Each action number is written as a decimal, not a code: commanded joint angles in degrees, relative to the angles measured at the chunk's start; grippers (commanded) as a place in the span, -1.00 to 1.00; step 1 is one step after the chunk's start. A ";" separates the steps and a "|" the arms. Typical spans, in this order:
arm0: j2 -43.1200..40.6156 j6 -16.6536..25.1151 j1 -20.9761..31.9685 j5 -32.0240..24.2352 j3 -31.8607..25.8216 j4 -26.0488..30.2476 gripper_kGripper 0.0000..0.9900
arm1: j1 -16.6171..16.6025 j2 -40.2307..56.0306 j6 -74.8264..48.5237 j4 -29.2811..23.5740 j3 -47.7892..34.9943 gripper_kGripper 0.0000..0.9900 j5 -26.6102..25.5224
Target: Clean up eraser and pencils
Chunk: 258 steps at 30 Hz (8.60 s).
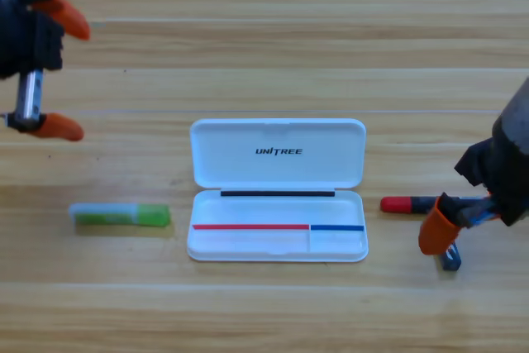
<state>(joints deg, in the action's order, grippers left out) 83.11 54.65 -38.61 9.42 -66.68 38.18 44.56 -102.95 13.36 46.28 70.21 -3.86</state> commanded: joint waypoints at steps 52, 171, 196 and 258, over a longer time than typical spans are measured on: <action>27.28 1.07 7.76 -6.96 11.93 -15.51 0.02 | 7.38 -11.13 -49.13 18.06 19.70 -1.00 1.66; 40.38 -11.58 -14.21 -9.68 -25.34 13.85 -1.00 | -4.84 -25.02 -66.27 8.22 18.73 -1.00 9.05; 40.20 -12.99 -14.38 -9.24 -24.90 14.47 -1.00 | 2.54 -13.24 -61.17 22.02 27.17 -1.00 6.94; -0.49 -1.92 6.71 -9.94 -13.56 23.25 1.00 | 11.86 -37.50 -56.25 27.03 55.73 -1.00 8.26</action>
<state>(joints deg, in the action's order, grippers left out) 83.49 52.40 -32.87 0.44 -82.87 62.30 55.31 -137.17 -43.30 72.32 125.94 3.34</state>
